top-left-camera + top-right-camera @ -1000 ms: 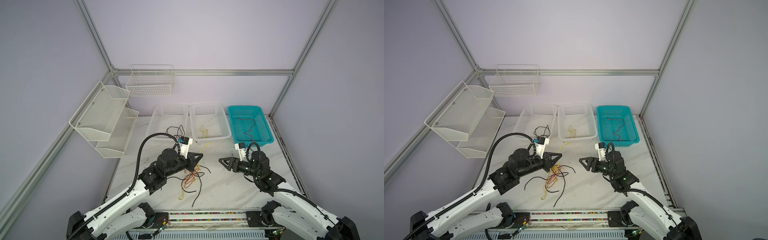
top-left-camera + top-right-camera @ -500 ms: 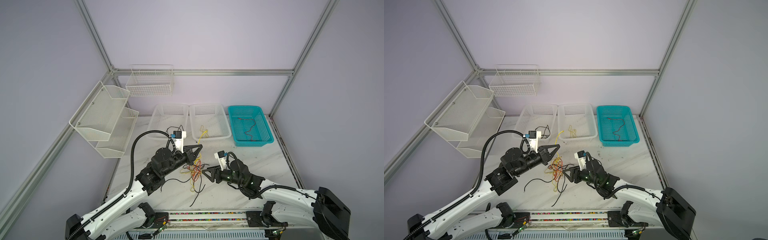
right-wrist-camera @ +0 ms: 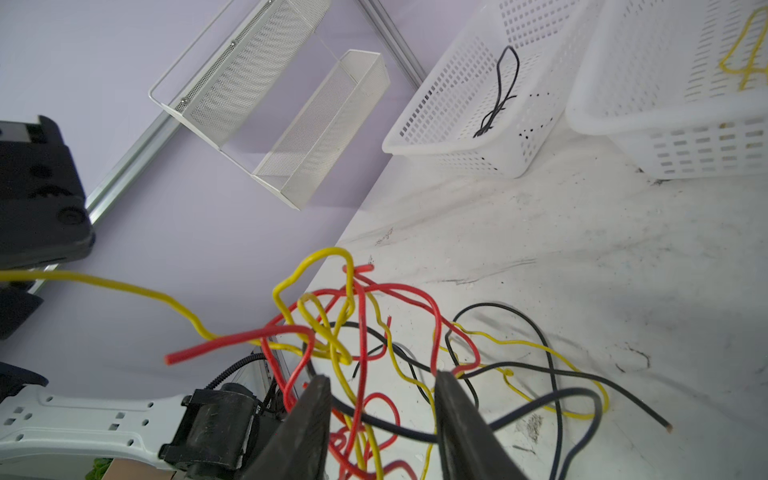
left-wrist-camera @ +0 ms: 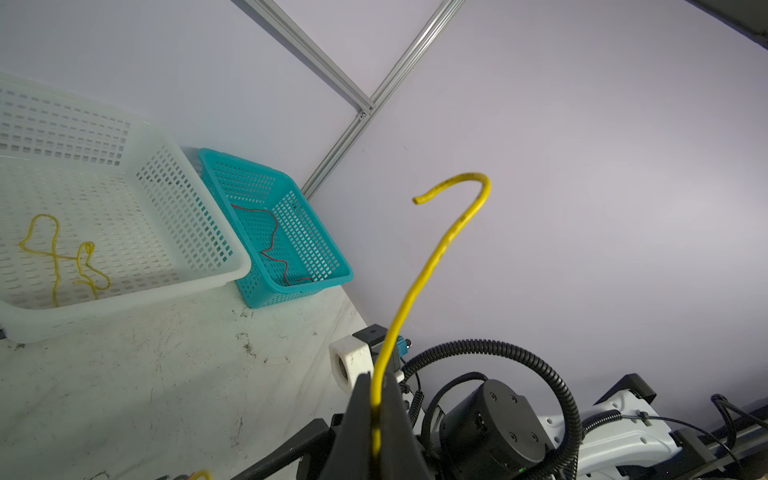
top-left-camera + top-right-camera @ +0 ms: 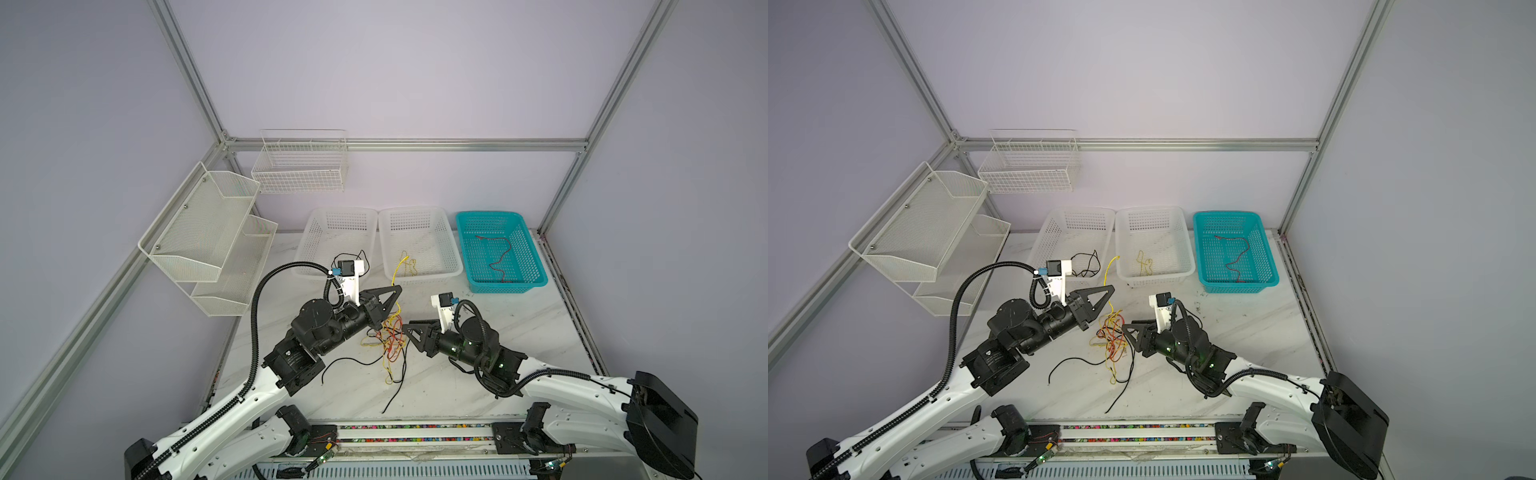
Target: Untangle the cables
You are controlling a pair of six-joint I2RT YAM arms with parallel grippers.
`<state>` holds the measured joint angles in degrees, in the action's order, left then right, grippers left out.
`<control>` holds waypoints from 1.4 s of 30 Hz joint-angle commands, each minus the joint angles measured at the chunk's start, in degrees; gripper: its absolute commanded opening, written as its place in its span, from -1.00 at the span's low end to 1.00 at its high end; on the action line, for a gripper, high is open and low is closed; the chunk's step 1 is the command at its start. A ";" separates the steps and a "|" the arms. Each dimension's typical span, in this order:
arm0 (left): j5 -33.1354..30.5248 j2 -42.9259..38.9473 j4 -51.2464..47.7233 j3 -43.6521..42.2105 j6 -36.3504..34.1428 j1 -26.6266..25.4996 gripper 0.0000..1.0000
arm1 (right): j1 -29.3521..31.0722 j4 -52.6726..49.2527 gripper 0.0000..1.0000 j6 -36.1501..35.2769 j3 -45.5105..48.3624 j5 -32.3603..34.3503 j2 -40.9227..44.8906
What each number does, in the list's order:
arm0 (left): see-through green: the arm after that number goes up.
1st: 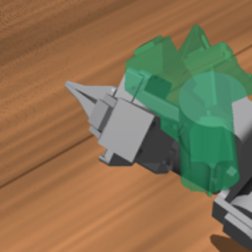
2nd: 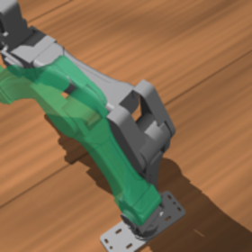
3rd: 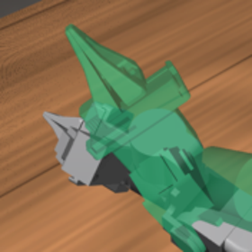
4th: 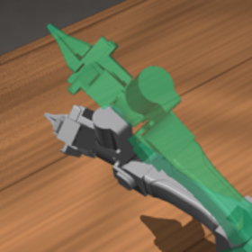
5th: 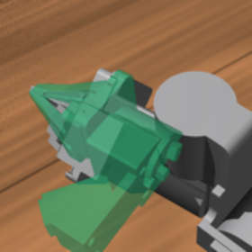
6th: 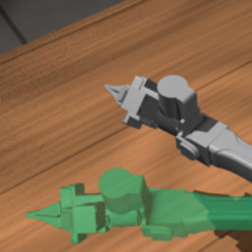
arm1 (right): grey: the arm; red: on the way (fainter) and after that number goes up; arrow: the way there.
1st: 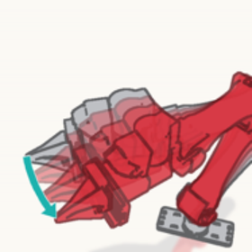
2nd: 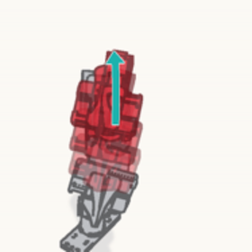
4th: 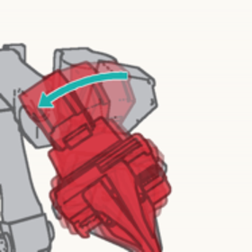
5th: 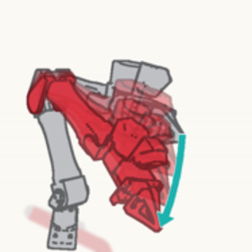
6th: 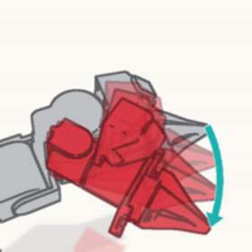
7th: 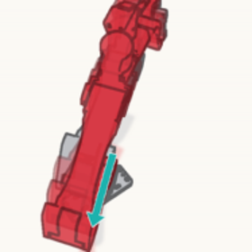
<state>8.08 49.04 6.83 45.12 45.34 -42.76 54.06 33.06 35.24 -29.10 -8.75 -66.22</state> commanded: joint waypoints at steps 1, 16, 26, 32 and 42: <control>-0.17 -0.96 3.77 0.40 0.20 0.31 -1.00 | 0.28 3.59 -0.12 -0.50 -0.87 0.05 0.31; 0.29 -1.15 4.45 0.08 0.77 0.29 -1.00 | 0.26 6.83 -0.49 -0.10 -2.88 -2.49 -5.42; -3.14 -6.70 -1.80 -1.70 -1.19 0.31 -1.00 | 0.25 1.88 -1.00 -0.11 -2.25 2.29 -3.38; -8.36 -11.75 -19.74 0.11 -5.08 1.46 -1.00 | -5.00 -7.05 -1.00 5.22 2.54 9.53 3.09; -7.35 -18.13 -42.28 -0.65 -6.35 12.98 -1.00 | -22.34 -11.50 -1.00 12.06 10.13 1.30 10.63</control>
<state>1.39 33.69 -29.78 44.91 40.88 -33.43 34.72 26.20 45.28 -20.14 -7.29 -56.53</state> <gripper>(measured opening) 0.048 0.054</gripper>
